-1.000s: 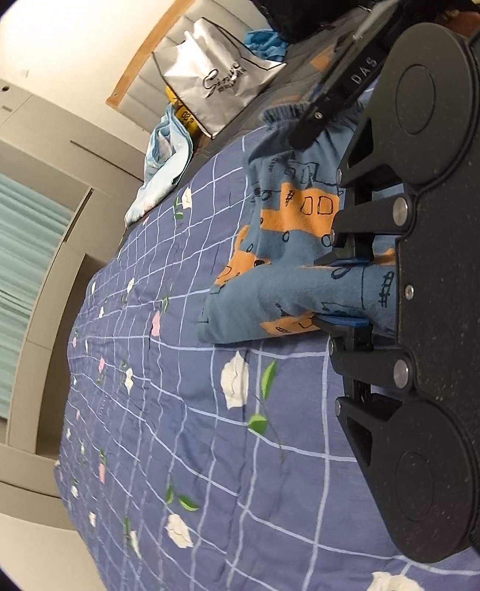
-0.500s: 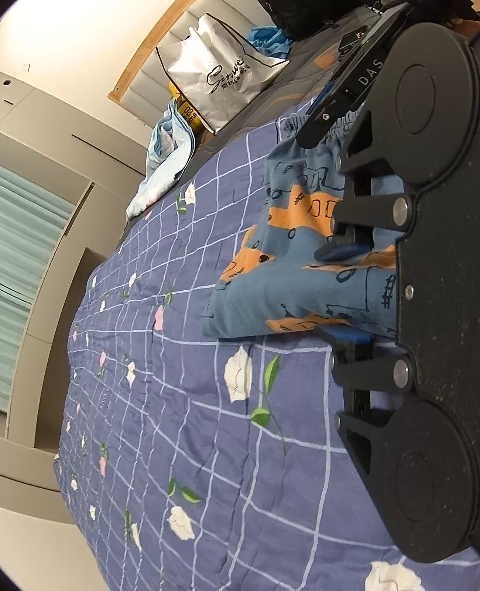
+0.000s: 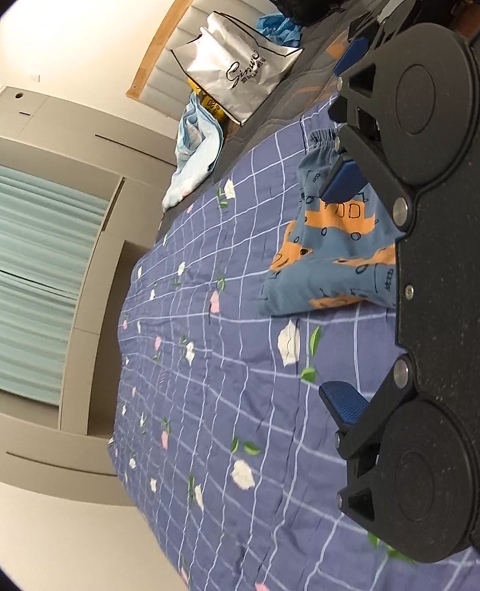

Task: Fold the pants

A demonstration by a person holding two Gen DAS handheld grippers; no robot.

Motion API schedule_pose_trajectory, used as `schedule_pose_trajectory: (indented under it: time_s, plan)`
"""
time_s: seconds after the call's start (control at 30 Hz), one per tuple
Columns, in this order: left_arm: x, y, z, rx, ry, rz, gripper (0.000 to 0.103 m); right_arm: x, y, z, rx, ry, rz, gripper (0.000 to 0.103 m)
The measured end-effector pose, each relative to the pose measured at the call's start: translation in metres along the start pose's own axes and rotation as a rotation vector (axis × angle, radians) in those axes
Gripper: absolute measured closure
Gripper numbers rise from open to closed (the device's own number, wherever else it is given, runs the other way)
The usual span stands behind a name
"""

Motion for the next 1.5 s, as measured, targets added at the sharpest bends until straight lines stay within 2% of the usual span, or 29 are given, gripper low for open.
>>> schedule_pose_trajectory:
  time_s: [0.2,0.33,0.53,0.7,0.93,1.17,1.5]
  plan:
    - [-0.003,0.034,-0.006,0.023,-0.014,0.043,0.001,0.005,0.029,-0.011,-0.006,0.004,0.014,0.0]
    - [-0.016,0.055,-0.016,0.039,-0.042,0.035,0.001,0.003,0.052,-0.024,0.019,0.018,0.01,0.0]
    - [-0.042,0.08,-0.037,0.087,-0.101,0.008,0.001,-0.013,0.079,-0.052,0.101,0.047,-0.061,0.0]
    - [-0.064,0.098,-0.05,0.102,-0.131,-0.006,0.001,-0.025,0.098,-0.075,0.119,0.062,-0.107,0.0]
    - [-0.086,0.113,-0.066,0.116,-0.118,-0.016,0.001,-0.036,0.122,-0.093,0.06,0.084,-0.13,0.0]
    - [-0.092,0.122,-0.074,0.114,-0.093,-0.008,0.001,-0.041,0.126,-0.086,0.005,0.072,-0.153,0.0]
    - [-0.091,0.124,-0.075,0.115,-0.089,-0.008,0.001,-0.042,0.128,-0.086,0.003,0.071,-0.158,0.0]
Point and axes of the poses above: each gripper's, at about its wrist camera, not at the fingertips, and y roughly against the way its jaws point, z to its right, x to its top, the point moved 3 cm from there along -y, roughly the way its jaws point, and after that the axes turned 9 degrees about y, right-handed, at the moved point
